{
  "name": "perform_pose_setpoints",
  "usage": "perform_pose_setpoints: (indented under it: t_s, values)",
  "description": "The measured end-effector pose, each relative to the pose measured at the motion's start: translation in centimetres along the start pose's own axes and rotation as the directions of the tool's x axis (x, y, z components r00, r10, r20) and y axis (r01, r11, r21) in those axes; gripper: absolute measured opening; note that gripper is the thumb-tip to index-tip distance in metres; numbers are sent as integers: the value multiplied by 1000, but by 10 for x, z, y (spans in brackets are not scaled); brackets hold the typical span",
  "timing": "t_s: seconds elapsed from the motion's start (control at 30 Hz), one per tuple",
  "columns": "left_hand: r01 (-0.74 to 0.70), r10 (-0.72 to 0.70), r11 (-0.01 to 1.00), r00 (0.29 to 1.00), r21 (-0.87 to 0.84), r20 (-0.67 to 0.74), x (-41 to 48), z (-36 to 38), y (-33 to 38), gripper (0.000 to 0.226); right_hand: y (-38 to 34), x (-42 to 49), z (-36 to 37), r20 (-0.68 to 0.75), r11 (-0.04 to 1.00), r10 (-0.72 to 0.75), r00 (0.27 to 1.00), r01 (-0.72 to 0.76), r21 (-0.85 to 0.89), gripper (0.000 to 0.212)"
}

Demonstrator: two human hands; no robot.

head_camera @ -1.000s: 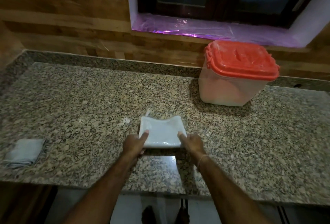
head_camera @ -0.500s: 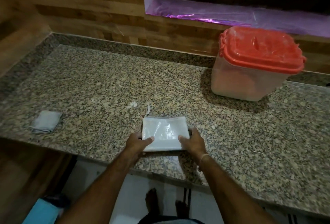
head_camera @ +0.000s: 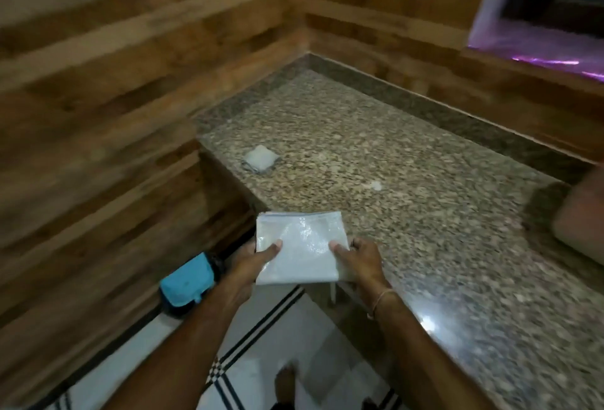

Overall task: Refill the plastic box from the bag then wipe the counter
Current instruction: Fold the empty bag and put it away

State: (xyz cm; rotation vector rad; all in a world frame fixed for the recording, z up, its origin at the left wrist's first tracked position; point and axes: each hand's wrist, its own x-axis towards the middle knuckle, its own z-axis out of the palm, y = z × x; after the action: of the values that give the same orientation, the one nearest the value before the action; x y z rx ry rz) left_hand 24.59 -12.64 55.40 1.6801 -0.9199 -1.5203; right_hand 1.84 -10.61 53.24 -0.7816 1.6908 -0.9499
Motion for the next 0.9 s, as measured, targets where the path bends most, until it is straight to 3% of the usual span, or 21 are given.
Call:
perform_pose_setpoints:
  t_s: [0.13,0.27,0.43,0.63,0.73,0.9]
  values:
    - [27,-46,996,975,-86,-216,-11,-86,-20,26,-24,-11,79,176,979,-75,981,107,-176,16]
    - [25,-102,975,933,-221,-345,-10,-172,-49,42,-32,-15,170,308,908,-139,941,245,-339,17]
    - [59,-251,912,863,-405,-438,17,-275,-103,37,-19,-17,303,420,855,-30,907,241,-460,14]
    - [150,-385,872,798,-466,-464,73,-364,-170,25,54,14,422,423,799,93,902,186,-572,16]
    - [189,-442,862,735,-471,-514,101,-396,-207,23,98,45,465,429,749,124,895,200,-632,30]
    - [248,-459,881,655,-403,-600,162,-435,-278,34,163,104,534,361,695,294,885,62,-717,36]
